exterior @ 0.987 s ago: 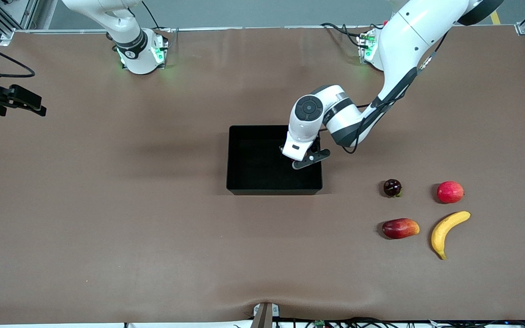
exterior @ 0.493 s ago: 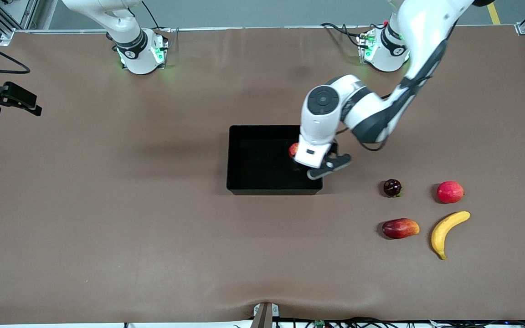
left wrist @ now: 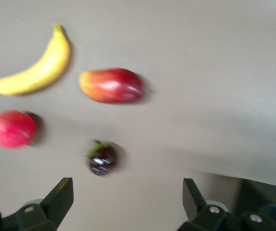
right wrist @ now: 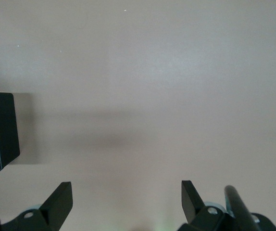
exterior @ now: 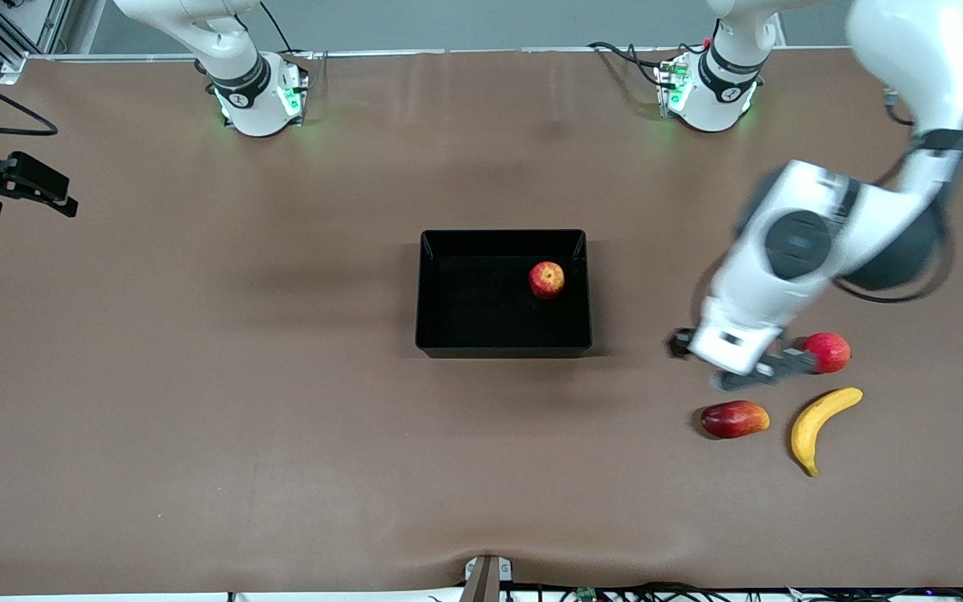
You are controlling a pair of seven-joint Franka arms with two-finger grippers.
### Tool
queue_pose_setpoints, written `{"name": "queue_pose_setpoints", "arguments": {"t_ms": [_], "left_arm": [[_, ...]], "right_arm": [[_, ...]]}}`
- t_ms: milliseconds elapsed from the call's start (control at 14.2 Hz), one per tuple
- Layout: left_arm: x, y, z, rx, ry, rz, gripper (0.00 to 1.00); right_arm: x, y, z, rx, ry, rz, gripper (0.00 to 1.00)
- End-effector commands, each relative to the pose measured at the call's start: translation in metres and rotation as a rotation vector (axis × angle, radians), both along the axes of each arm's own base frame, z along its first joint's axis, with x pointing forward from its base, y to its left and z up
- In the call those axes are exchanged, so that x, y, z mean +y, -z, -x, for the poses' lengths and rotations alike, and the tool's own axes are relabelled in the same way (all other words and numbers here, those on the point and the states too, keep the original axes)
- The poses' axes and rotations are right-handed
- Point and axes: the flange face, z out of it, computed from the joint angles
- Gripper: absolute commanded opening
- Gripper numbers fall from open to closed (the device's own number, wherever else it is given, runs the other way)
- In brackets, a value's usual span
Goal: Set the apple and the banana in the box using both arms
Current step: 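Move the left gripper to the yellow banana and grasp it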
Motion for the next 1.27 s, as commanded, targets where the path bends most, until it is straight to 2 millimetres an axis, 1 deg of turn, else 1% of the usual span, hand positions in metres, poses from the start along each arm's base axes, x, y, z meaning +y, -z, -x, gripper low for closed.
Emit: {"name": "queue_pose_setpoints", "arguments": {"t_ms": [0,70,141,282,352,493,634,846,916,1057,1198], "left_arm": [[0.063,0.009,-0.015,0.021,0.117,0.02,1.0],[0.087,0.013,-0.021,0.014,0.15,0.029,1.0],[0.108,0.022,-0.026,0.011,0.192,0.041,1.0],[0.17,0.053,-0.038,-0.009,0.32,0.041,1.0],[0.188,0.066,-0.043,-0.029,0.402,0.036,1.0],[0.207,0.089,-0.05,-0.064,0.522,0.009,1.0],[0.216,0.116,-0.052,-0.067,0.605,-0.022,1.0],[0.219,0.156,-0.052,-0.055,0.707,0.004,1.0],[0.223,0.166,-0.052,-0.061,0.741,0.006,1.0],[0.233,0.179,-0.05,-0.062,0.799,-0.016,1.0],[0.235,0.19,-0.049,-0.053,0.845,-0.026,0.96]], "right_arm": [[0.001,-0.007,0.005,-0.012,-0.015,0.004,1.0],[0.001,-0.007,0.005,-0.012,-0.015,0.004,1.0],[0.002,-0.007,0.005,-0.012,-0.017,0.004,1.0],[-0.001,-0.006,0.005,-0.012,-0.012,0.002,1.0],[-0.001,-0.007,0.004,-0.017,-0.012,0.002,1.0],[-0.003,-0.008,0.004,-0.023,-0.008,0.002,1.0],[-0.004,-0.008,0.004,-0.026,-0.006,0.002,1.0],[0.001,-0.008,0.004,-0.024,-0.016,0.013,1.0],[-0.002,-0.009,0.004,-0.026,-0.012,0.012,1.0],[-0.002,-0.009,0.004,-0.026,-0.01,0.012,1.0],[-0.004,-0.008,0.004,-0.021,-0.007,0.01,1.0]]}}
